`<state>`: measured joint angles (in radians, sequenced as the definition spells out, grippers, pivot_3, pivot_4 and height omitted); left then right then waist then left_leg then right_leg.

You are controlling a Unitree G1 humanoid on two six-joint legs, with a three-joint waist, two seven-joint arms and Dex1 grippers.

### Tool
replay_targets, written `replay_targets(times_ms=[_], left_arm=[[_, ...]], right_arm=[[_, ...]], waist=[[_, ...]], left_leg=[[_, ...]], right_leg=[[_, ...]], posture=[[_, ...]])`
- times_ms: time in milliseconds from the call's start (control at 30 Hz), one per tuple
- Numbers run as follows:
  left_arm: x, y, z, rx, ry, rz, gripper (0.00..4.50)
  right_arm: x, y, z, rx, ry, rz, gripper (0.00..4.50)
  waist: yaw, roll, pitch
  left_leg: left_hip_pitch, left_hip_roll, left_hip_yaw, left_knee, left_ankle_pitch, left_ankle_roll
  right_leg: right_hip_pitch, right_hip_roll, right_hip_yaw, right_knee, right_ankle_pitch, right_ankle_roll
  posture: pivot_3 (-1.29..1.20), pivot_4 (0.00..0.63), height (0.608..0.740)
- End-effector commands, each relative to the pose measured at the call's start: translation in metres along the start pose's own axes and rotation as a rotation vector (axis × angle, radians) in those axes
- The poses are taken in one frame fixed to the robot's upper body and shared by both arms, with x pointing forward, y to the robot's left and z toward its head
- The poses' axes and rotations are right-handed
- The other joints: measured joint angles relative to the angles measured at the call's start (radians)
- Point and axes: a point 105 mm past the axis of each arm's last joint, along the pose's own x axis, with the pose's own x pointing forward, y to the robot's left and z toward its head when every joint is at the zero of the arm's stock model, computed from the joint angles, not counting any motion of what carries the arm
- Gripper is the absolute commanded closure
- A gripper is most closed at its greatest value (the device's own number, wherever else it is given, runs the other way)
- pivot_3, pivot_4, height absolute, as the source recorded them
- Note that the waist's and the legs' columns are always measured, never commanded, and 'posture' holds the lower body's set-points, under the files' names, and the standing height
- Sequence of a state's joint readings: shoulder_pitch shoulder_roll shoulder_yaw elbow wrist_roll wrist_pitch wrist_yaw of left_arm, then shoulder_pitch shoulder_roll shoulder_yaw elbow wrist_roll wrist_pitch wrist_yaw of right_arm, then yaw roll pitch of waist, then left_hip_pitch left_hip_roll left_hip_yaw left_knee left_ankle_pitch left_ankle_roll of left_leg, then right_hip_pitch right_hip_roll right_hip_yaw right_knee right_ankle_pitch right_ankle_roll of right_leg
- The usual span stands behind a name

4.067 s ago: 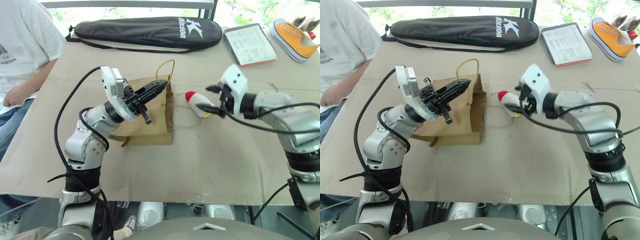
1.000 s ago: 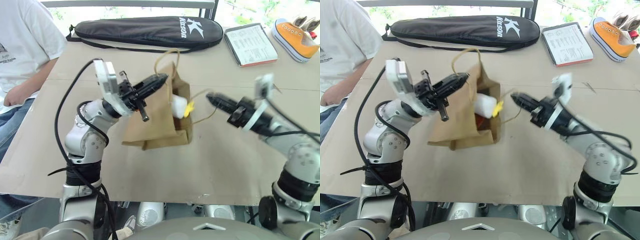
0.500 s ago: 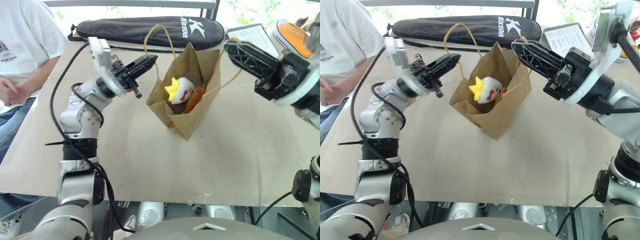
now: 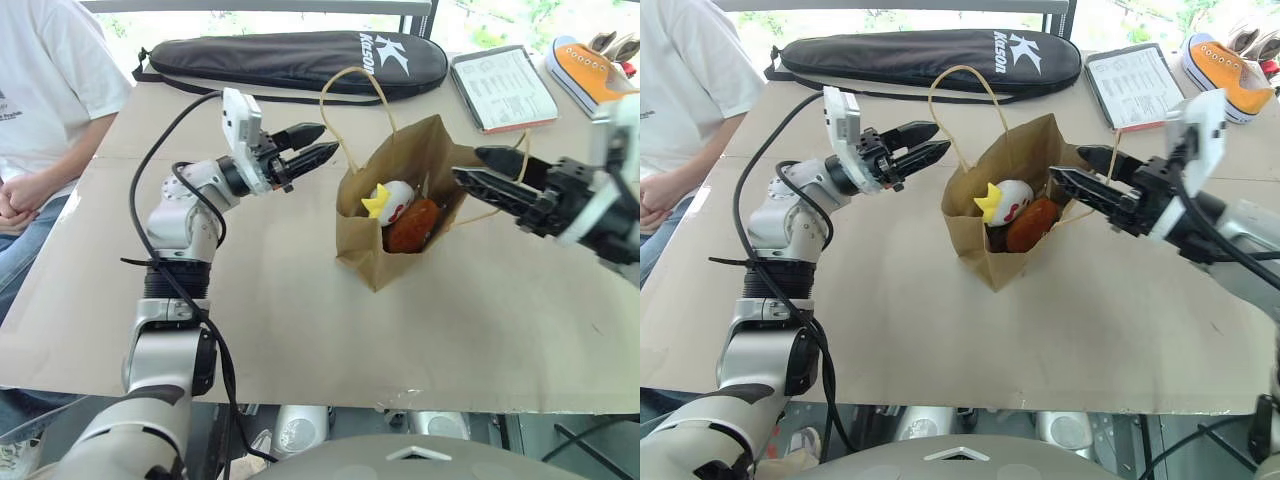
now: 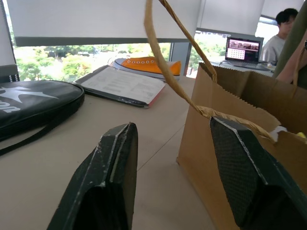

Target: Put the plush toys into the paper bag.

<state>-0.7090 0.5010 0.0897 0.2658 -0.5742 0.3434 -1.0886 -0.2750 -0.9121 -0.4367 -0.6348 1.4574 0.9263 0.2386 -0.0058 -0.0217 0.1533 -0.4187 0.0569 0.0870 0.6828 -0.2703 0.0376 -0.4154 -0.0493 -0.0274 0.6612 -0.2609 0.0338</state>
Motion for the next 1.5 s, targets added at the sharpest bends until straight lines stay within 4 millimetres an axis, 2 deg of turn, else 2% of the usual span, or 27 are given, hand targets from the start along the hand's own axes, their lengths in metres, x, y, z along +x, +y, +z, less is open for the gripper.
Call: replay_targets(times_ms=[33, 100, 233, 400, 567, 700, 767, 800, 867, 967, 1000, 1100, 1200, 1367, 1500], left_arm=[[-0.015, -0.016, 0.015, -0.041, -0.020, -0.076, 0.73], [-0.021, -0.022, 0.009, -0.061, -0.004, -0.086, 0.03], [-0.024, -0.034, 0.002, -0.109, 0.007, -0.105, 0.03], [-0.023, -0.054, -0.014, -0.139, 0.052, -0.155, 0.03], [-0.014, -0.067, -0.020, -0.139, 0.055, -0.200, 0.03], [-0.015, -0.068, -0.021, -0.131, 0.066, -0.204, 0.03], [-0.015, -0.070, -0.024, -0.131, 0.078, -0.217, 0.03], [-0.015, -0.073, -0.025, -0.129, 0.084, -0.226, 0.01], [-0.015, -0.078, -0.029, -0.127, 0.101, -0.245, 0.00], [-0.014, -0.085, -0.035, -0.135, 0.129, -0.270, 0.00], [-0.013, -0.086, -0.036, -0.135, 0.132, -0.270, 0.00], [-0.012, -0.087, -0.037, -0.119, 0.143, -0.266, 0.00], [-0.009, -0.094, -0.040, -0.081, 0.154, -0.261, 0.00], [-0.007, -0.096, -0.044, -0.047, 0.162, -0.199, 0.00], [-0.004, -0.097, -0.046, -0.019, 0.160, -0.141, 0.00]], right_arm=[[-0.023, 0.005, 0.005, -0.063, 0.069, -0.014, 1.92], [-0.032, 0.002, -0.001, -0.079, 0.130, -0.041, 1.92], [-0.042, 0.004, 0.006, -0.059, 0.112, -0.038, 1.92], [-0.053, 0.009, 0.024, 0.069, -0.020, -0.009, 1.92], [-0.049, 0.017, 0.009, 0.105, 0.061, 0.020, 1.92], [-0.063, 0.014, 0.001, 0.045, 0.157, -0.033, 1.92], [-0.068, 0.015, -0.016, -0.003, 0.281, -0.045, 1.92], [-0.067, 0.015, -0.027, -0.028, 0.333, -0.042, 2.17], [-0.058, 0.020, -0.046, -0.024, 0.359, 0.004, 2.81], [-0.036, 0.023, -0.085, -0.099, 0.424, 0.052, 4.24], [-0.024, 0.022, -0.093, -0.126, 0.399, 0.063, 4.45], [0.006, 0.021, -0.102, -0.175, 0.315, 0.092, 4.45], [0.038, 0.026, -0.098, -0.116, 0.181, 0.148, 4.45], [0.068, 0.036, -0.101, -0.085, 0.130, 0.241, 4.45], [0.084, 0.032, -0.106, -0.076, 0.120, 0.265, 4.45]], waist=[[0.001, 0.000, 0.000], [0.002, 0.000, 0.000], [0.003, 0.000, 0.000], [0.006, 0.000, 0.000], [0.015, 0.000, 0.000], [0.020, 0.000, 0.000], [0.021, 0.000, 0.000], [0.021, -0.001, 0.000], [0.018, -0.001, -0.001], [0.014, -0.002, -0.001], [0.013, -0.002, -0.001], [0.008, -0.001, -0.001], [0.005, -0.001, -0.001], [0.011, -0.001, -0.001], [0.017, -0.001, -0.001]], left_leg=[[0.000, 0.000, 0.000, 0.000, 0.000, 0.000], [0.001, 0.000, -0.001, 0.000, 0.000, 0.000], [0.003, 0.000, -0.001, 0.001, 0.000, 0.000], [0.003, 0.000, -0.001, 0.001, 0.000, 0.000], [0.003, -0.001, -0.001, 0.001, 0.000, 0.000], [0.003, -0.001, -0.001, 0.001, 0.000, 0.001], [0.003, -0.001, -0.002, 0.001, 0.000, 0.001], [0.003, -0.001, -0.002, 0.001, 0.000, 0.001], [0.003, -0.001, -0.002, 0.001, 0.000, 0.001], [0.004, -0.001, -0.001, 0.001, 0.000, 0.001], [0.004, -0.001, -0.001, 0.002, 0.000, 0.001], [0.004, -0.002, -0.001, 0.002, 0.000, 0.000], [0.003, -0.002, -0.001, 0.002, 0.000, 0.000], [0.003, -0.001, -0.002, 0.002, 0.000, 0.000], [0.003, -0.002, -0.001, 0.002, 0.000, 0.000]], right_leg=[[0.000, 0.000, 0.000, 0.000, 0.000, 0.000], [0.002, -0.001, 0.000, 0.000, 0.000, 0.001], [0.003, 0.000, 0.001, 0.001, 0.000, 0.001], [0.004, 0.000, 0.003, 0.000, 0.000, 0.001], [0.004, 0.000, 0.004, 0.000, 0.000, 0.001], [0.004, 0.000, 0.004, 0.000, -0.001, 0.001], [0.004, 0.000, 0.004, 0.000, -0.001, 0.001], [0.004, 0.000, 0.004, 0.000, -0.001, 0.001], [0.004, 0.001, 0.004, 0.000, -0.001, 0.001], [0.004, 0.001, 0.005, 0.000, -0.001, 0.001], [0.004, 0.001, 0.005, 0.001, -0.001, 0.001], [0.003, 0.002, 0.004, 0.001, -0.001, 0.001], [0.003, 0.002, 0.003, 0.001, -0.001, 0.001], [0.003, 0.002, 0.001, 0.001, -0.001, 0.001], [0.003, 0.001, 0.002, 0.001, -0.001, 0.001]], posture=[[0.00, 0.150, 0.740], [0.00, 0.150, 0.740], [0.00, 0.150, 0.740], [0.00, 0.150, 0.740], [0.00, 0.150, 0.740], [0.00, 0.150, 0.740], [0.00, 0.150, 0.740], [0.00, 0.150, 0.740], [0.00, 0.150, 0.740], [0.00, 0.150, 0.740], [0.00, 0.150, 0.740], [0.00, 0.150, 0.740], [0.00, 0.150, 0.740], [0.00, 0.150, 0.740], [0.00, 0.150, 0.740]])
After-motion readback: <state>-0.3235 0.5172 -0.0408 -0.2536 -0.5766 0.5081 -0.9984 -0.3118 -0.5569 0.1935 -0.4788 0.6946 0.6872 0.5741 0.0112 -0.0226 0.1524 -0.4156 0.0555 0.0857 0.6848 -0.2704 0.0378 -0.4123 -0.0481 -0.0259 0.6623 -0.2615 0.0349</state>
